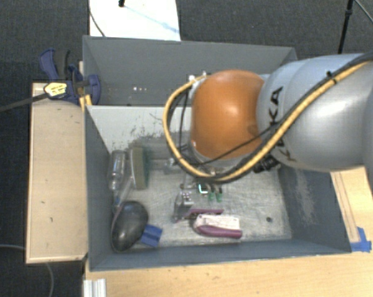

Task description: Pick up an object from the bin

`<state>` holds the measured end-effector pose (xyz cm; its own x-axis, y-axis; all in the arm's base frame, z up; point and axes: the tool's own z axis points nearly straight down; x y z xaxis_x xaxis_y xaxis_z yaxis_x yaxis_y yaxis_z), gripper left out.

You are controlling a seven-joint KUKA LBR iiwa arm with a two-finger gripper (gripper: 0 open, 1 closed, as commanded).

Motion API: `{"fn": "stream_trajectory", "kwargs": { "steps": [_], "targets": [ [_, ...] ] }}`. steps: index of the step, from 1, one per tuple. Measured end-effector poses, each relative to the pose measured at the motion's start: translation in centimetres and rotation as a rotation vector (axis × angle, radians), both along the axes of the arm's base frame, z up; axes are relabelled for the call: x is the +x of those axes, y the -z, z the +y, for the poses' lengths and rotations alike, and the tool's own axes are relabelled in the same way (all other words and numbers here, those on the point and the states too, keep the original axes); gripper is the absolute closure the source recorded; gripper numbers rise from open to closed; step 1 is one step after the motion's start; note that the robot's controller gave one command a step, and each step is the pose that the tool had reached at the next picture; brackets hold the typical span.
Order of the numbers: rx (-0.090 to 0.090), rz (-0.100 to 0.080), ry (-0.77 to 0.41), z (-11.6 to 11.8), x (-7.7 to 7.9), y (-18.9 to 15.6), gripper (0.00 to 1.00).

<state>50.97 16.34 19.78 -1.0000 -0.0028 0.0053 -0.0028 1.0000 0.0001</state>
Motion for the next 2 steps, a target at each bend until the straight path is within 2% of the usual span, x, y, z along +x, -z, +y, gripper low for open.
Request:
{"fn": "stream_trajectory", "kwargs": {
  "steps": [1,2],
  "targets": [
    [-0.003,-0.002,0.176,-4.7,0.3,6.9,0.00],
    [0.000,-0.004,-0.139,-8.4,-2.3,12.3,0.00]
  ]
}}
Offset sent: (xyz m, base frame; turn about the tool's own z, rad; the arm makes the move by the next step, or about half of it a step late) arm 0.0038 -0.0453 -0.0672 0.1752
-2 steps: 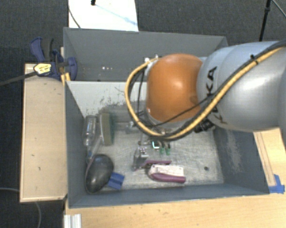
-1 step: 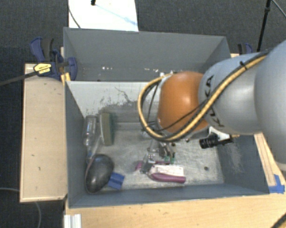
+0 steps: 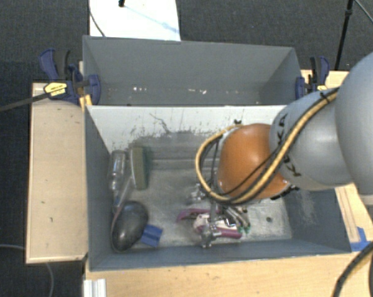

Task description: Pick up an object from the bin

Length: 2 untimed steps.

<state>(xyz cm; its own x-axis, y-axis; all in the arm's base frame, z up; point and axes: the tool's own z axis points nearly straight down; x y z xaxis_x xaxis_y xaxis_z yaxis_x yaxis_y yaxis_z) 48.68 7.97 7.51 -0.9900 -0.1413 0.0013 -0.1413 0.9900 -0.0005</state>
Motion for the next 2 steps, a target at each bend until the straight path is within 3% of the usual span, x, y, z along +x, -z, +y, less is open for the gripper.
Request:
{"fn": "stream_trajectory", "kwargs": {
  "steps": [1,2],
  "targets": [
    [0.003,-0.004,0.004,0.2,0.1,-0.2,1.00],
    [0.003,-0.007,0.189,0.4,1.8,-9.5,1.00]
  ]
}}
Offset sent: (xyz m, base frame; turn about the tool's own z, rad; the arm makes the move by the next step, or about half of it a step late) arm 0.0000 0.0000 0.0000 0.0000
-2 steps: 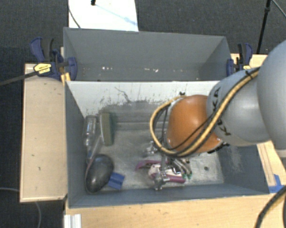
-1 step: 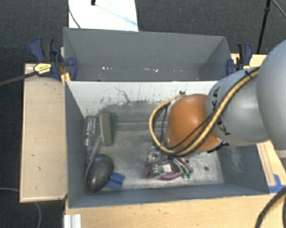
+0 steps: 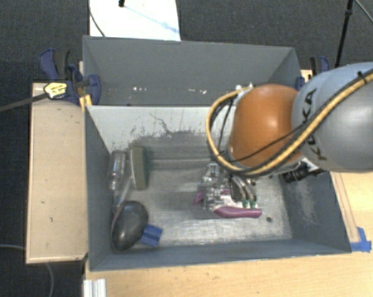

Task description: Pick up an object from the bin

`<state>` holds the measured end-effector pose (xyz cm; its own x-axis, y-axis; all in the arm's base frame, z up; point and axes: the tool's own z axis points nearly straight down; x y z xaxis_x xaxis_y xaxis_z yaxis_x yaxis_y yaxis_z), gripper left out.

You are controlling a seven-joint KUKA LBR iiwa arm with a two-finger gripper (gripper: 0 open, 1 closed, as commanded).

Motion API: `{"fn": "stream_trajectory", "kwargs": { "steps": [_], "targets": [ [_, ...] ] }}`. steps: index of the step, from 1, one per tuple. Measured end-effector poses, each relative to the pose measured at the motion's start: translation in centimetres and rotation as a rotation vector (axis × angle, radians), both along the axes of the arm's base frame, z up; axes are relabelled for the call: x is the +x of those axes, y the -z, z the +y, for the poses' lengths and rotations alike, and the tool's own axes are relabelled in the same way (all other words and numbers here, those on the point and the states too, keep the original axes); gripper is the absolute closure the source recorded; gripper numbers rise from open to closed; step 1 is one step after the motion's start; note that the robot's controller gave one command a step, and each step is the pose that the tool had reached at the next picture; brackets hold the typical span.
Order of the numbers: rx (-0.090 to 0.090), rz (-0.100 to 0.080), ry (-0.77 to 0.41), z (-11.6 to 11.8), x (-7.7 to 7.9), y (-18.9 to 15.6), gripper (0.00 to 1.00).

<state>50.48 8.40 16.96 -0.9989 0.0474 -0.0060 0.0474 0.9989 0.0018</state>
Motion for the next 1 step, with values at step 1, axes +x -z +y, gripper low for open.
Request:
{"fn": "stream_trajectory", "kwargs": {
  "steps": [1],
  "targets": [
    [0.001,0.000,0.000,2.27,1.32,-3.35,1.00]
  ]
}}
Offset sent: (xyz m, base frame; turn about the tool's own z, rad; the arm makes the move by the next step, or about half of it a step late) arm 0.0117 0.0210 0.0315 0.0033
